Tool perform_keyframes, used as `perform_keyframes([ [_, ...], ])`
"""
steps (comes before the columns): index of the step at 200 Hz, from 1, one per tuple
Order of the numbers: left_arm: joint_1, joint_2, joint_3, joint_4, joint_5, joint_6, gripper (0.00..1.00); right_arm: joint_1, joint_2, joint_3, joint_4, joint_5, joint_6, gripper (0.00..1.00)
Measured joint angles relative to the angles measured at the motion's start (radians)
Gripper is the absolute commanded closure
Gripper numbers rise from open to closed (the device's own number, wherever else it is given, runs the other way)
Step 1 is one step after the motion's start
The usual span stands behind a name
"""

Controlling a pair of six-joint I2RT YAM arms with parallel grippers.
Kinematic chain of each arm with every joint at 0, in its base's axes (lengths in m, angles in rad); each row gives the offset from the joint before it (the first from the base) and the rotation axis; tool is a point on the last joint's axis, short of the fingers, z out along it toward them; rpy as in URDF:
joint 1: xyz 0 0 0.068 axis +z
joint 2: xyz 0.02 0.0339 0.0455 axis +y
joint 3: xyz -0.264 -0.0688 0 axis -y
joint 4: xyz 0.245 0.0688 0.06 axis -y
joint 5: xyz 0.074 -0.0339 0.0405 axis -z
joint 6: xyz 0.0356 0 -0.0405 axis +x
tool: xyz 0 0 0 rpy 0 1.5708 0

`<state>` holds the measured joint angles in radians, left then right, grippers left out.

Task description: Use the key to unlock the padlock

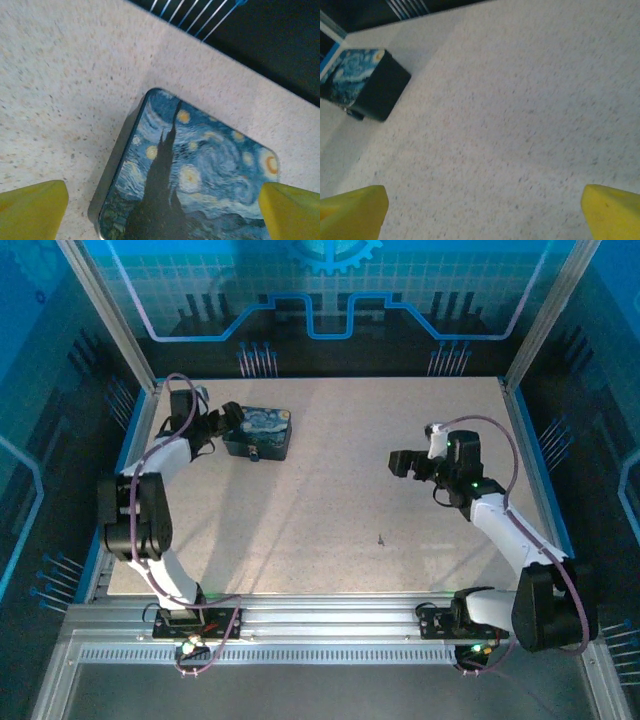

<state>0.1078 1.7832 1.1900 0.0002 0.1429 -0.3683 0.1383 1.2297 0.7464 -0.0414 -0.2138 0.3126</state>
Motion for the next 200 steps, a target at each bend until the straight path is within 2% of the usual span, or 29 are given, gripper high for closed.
perform_keyframes([
  [46,0.001,0.16,0.13,-0.044,0.061,0.001,0.1,0.011,0.014,0.0,-0.05,-0.019,0.002,0.0],
  [144,-0.006,0.253,0.222,-0.132,0.101,0.05,0.34,0.017,0.014,0.004,-0.14,-0.034,0.001,0.0],
  [172,-0.04,0.256,0.267,-0.189,0.09,0.106,0.4,0.031,0.014,0.01,-0.194,-0.034,0.002,0.0],
  [200,-0.093,0.264,0.291,-0.223,0.09,0.143,0.4,0.047,0.006,0.01,-0.25,-0.034,0.007,0.0],
])
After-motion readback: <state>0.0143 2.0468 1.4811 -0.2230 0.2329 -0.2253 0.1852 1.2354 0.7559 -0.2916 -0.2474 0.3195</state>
